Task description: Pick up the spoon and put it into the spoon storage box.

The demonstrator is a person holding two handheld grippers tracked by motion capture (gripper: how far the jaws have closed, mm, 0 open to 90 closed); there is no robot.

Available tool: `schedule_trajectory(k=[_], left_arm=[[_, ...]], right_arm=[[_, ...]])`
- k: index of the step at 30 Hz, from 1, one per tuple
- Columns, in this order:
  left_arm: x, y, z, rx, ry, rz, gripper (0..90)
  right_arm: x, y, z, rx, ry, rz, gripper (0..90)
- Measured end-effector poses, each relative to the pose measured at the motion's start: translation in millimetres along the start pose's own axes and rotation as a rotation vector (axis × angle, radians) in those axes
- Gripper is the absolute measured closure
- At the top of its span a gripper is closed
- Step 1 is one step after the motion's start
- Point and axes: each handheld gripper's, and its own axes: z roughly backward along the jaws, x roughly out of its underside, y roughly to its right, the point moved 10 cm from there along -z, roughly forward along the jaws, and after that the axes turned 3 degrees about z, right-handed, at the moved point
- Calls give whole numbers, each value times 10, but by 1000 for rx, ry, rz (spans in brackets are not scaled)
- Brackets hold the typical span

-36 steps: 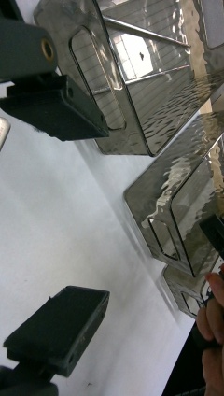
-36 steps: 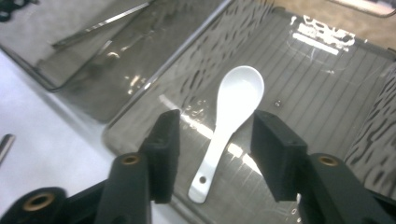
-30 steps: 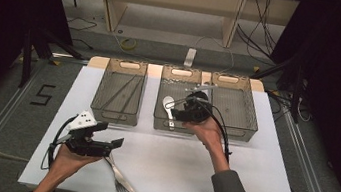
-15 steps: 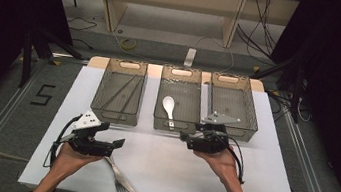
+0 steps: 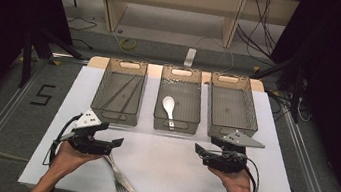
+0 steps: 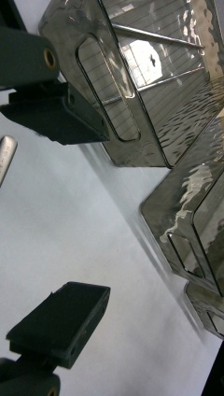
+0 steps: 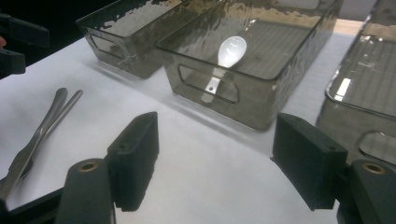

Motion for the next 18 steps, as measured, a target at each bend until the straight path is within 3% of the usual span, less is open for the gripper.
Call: schedule_trajectory(k=[9, 18], left_arm=[[10, -30, -42, 1, -20, 1, 207], [31, -84, -73, -15, -41, 14, 198]], right_arm=[[101, 63, 170, -2, 35, -46, 277], [181, -4, 250, -9, 29, -39, 226]])
